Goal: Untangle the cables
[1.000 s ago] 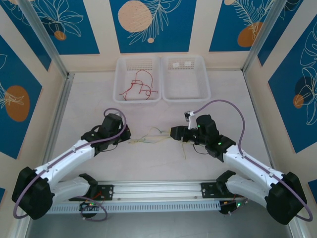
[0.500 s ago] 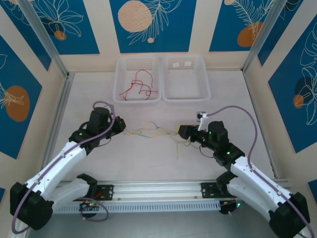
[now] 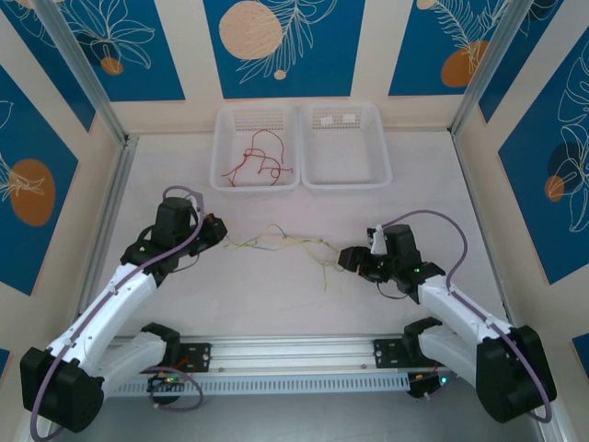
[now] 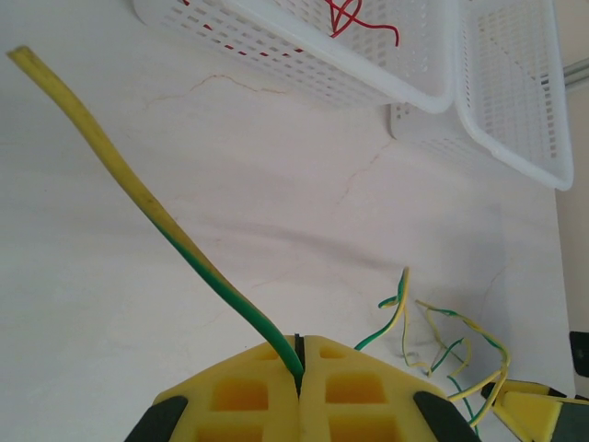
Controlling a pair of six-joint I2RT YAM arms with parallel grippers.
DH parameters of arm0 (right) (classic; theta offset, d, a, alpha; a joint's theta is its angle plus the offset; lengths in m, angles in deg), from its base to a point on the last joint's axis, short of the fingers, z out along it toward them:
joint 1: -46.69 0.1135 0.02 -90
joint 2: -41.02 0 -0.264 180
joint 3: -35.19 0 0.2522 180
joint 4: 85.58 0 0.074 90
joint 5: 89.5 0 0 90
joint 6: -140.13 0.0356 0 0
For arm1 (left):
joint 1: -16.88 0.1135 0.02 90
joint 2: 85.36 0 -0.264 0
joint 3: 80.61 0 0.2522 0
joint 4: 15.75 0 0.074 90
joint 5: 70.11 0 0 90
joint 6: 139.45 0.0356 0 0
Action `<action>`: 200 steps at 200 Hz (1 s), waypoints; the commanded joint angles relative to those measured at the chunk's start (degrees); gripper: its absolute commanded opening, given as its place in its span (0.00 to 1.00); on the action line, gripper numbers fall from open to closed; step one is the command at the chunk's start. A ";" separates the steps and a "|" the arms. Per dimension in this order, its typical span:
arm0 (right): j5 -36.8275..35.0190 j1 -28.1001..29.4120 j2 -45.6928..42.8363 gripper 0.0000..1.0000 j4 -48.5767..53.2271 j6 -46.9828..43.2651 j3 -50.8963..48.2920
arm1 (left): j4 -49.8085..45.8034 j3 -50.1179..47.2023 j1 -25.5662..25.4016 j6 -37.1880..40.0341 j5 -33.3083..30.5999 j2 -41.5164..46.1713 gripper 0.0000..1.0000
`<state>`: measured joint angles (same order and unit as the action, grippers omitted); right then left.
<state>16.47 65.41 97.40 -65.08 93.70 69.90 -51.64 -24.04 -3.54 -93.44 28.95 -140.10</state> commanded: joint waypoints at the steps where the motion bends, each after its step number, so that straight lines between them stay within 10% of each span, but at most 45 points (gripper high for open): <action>1: 4.73 1.52 2.22 0.55 -2.28 2.28 1.62 | -0.99 -0.52 0.47 1.71 1.79 0.86 0.00; 68: -1.42 8.81 18.32 0.50 -6.22 7.84 10.11 | -0.70 -2.15 0.47 1.71 2.10 2.60 0.00; 115: -9.64 9.49 17.95 0.00 -0.62 9.78 11.82 | -2.19 -2.50 0.61 1.71 -0.04 4.71 0.00; 200: -4.59 3.63 10.22 0.00 0.82 9.93 7.64 | -2.31 -2.38 1.44 1.36 -3.00 4.80 0.00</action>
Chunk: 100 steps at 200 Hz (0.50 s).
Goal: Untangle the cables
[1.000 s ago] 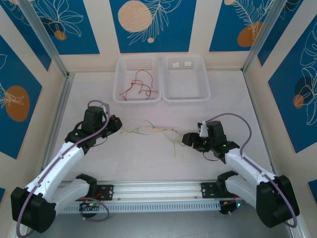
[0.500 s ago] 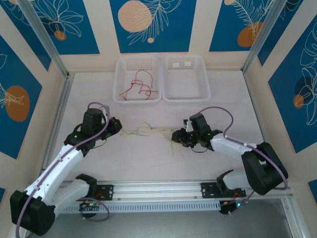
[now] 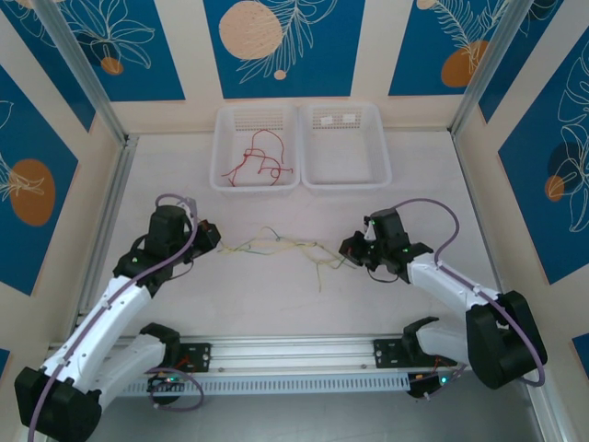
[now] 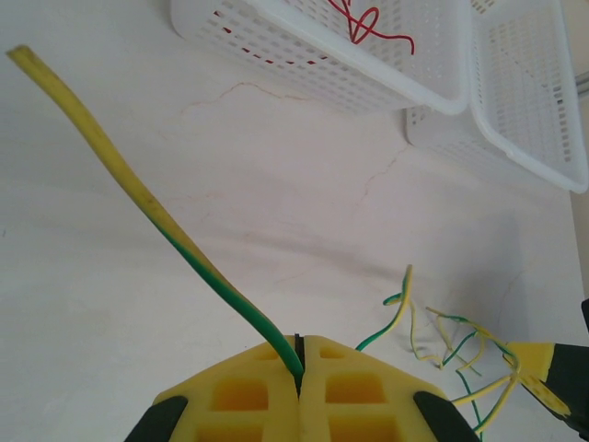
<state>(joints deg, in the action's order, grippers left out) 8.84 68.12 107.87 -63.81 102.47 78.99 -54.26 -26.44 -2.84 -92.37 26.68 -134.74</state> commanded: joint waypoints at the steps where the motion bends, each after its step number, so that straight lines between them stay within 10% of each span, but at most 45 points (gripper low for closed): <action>1: 3.11 1.00 -0.24 0.00 -0.54 1.31 -1.51 | 0.40 -0.02 0.74 0.29 -0.68 -0.59 0.00; 35: 8.21 2.01 5.90 0.53 -2.50 5.68 0.17 | 1.65 -0.06 0.67 0.27 0.28 -0.88 0.00; 100: 4.24 8.49 14.27 0.59 -10.04 11.72 2.86 | 1.78 -1.02 0.74 0.93 0.98 -0.38 0.00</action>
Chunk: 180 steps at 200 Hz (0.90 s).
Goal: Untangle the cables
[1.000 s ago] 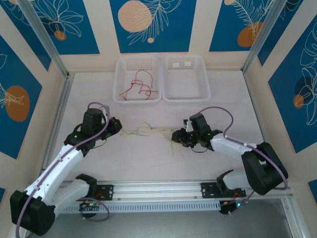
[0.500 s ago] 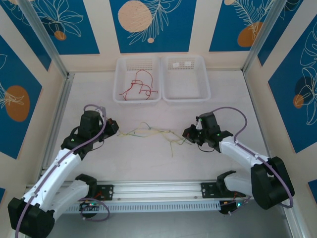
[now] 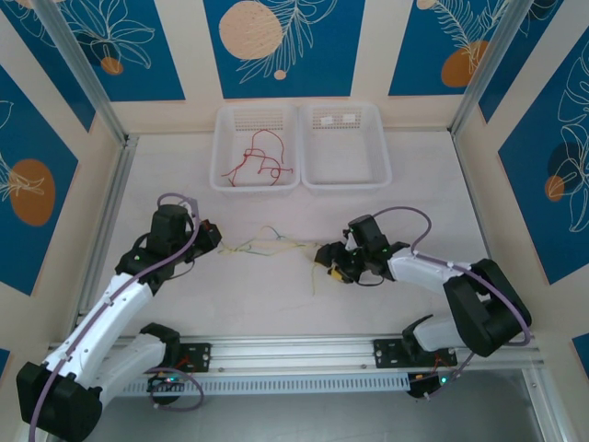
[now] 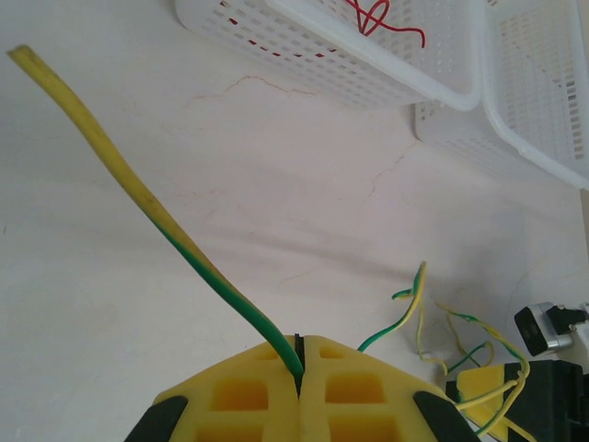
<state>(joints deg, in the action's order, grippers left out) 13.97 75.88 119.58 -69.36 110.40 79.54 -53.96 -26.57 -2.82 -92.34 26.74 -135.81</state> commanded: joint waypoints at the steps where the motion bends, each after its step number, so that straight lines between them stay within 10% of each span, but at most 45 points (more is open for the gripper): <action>1: -0.90 0.76 2.73 0.59 -4.66 3.84 2.39 | 1.49 -0.89 0.72 0.94 0.94 0.65 0.00; 77: -9.17 -0.28 -1.95 0.00 -0.58 2.25 1.56 | -2.02 -2.11 1.00 -0.78 -3.94 5.70 0.00; 180: -8.33 -21.90 -25.62 0.00 10.05 -4.63 -11.89 | 2.70 -1.48 11.42 -5.34 7.11 4.99 0.00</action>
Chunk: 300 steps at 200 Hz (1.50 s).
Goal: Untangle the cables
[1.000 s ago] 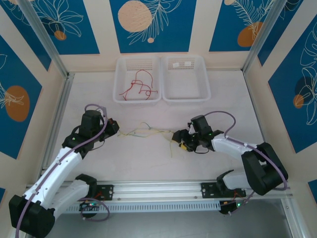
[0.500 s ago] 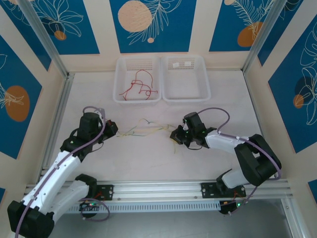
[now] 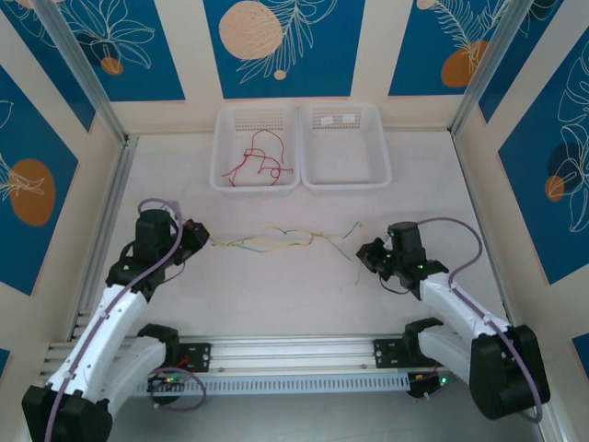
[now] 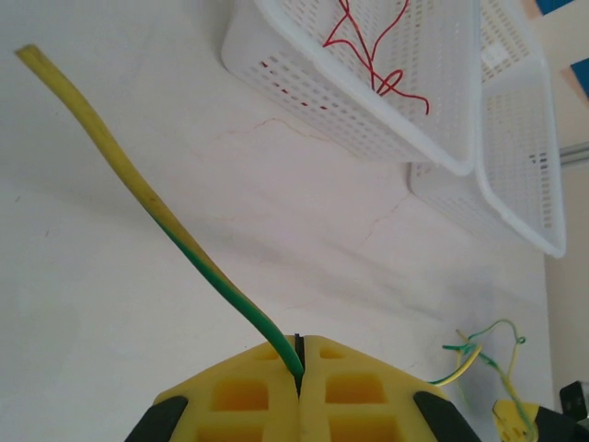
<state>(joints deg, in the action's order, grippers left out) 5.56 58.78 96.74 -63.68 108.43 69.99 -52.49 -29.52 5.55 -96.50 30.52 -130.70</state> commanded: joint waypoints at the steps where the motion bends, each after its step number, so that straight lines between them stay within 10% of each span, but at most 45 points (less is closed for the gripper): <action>1: 0.19 -5.03 -2.89 0.00 4.49 -2.75 -2.37 | 1.30 1.50 3.19 -1.20 3.47 -0.16 0.00; 111: 11.86 -18.61 -7.42 0.00 7.24 -12.01 1.54 | -7.07 8.87 12.23 5.43 11.16 -5.69 0.00; 196: 14.25 18.20 -1.54 0.00 -3.99 -22.81 7.39 | -1.04 6.54 12.15 4.67 15.38 -6.27 0.00; 239: 6.75 19.82 10.46 0.00 5.82 -23.02 12.25 | -2.99 6.38 12.12 5.66 14.66 -5.90 0.00; 300: 20.52 27.49 14.59 0.00 -3.53 -29.64 11.30 | 1.62 4.79 12.13 2.62 17.17 -6.11 0.00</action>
<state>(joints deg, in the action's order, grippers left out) 18.98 80.27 110.84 -63.07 84.76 80.83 -53.91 -24.21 17.05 -92.61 44.31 -136.42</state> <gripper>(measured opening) 0.044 0.047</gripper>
